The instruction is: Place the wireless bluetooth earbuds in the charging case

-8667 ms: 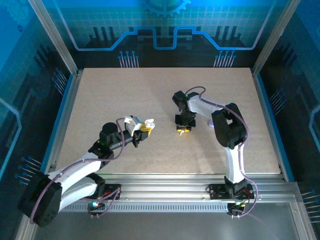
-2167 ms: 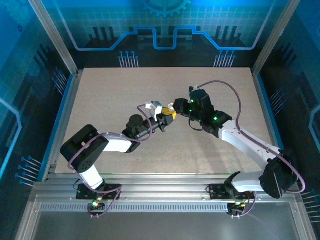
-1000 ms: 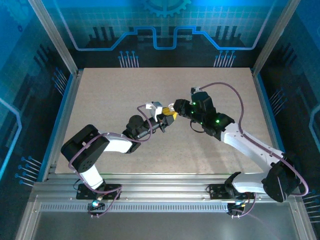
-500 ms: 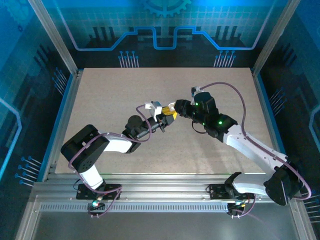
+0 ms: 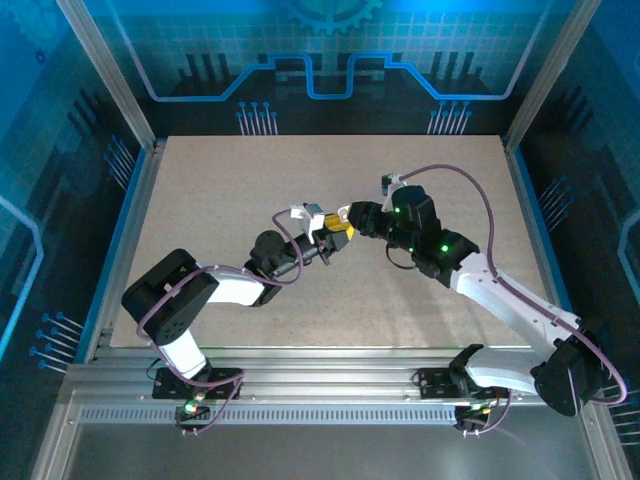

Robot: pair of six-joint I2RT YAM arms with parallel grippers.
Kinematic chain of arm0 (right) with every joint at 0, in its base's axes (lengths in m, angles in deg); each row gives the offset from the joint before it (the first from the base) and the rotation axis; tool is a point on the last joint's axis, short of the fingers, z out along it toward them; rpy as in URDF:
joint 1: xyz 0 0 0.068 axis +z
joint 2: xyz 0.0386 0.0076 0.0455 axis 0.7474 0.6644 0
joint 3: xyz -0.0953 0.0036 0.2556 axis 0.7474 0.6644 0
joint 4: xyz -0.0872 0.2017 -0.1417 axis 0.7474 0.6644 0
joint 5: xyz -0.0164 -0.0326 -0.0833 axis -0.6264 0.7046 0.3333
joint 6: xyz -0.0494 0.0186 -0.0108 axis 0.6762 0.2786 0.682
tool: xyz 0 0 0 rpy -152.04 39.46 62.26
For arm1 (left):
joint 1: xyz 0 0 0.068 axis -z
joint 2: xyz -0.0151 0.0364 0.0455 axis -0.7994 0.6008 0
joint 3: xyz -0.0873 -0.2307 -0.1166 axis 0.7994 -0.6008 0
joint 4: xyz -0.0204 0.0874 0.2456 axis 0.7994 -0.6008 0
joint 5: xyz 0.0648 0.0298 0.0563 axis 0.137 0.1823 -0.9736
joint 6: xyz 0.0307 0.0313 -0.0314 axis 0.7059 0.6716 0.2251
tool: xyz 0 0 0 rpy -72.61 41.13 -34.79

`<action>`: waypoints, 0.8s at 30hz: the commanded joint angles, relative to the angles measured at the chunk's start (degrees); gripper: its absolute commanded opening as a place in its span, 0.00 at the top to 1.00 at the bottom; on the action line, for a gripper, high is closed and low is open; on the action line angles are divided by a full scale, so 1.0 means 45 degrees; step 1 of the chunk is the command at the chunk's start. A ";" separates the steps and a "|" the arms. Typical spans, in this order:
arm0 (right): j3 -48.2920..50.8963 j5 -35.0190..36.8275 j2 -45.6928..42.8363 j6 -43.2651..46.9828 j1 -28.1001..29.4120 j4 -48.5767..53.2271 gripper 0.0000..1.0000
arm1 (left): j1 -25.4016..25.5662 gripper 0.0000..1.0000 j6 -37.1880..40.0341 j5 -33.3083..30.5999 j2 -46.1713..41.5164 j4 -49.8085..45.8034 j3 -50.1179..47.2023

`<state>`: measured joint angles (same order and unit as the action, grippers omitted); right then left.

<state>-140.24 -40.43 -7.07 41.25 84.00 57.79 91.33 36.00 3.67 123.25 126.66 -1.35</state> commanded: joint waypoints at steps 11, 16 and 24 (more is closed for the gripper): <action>0.0092 -0.0333 -0.0434 0.0220 0.0088 0.0667 0.73 | 0.0017 0.90 0.0618 0.0793 -0.0508 0.0767 0.0010; -0.0005 -0.0340 -0.0627 0.0276 0.0015 0.1127 0.73 | 0.0033 0.90 0.0955 0.1102 -0.0644 0.0772 -0.0014; -0.0336 -0.0808 -0.0700 0.0643 -0.0126 0.1839 0.74 | 0.0016 0.90 0.1381 0.1540 -0.0816 0.0762 0.0010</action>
<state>-140.55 -42.48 -9.80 42.56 83.91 62.16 91.33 39.83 8.00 122.07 126.44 -1.35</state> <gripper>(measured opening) 0.263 0.220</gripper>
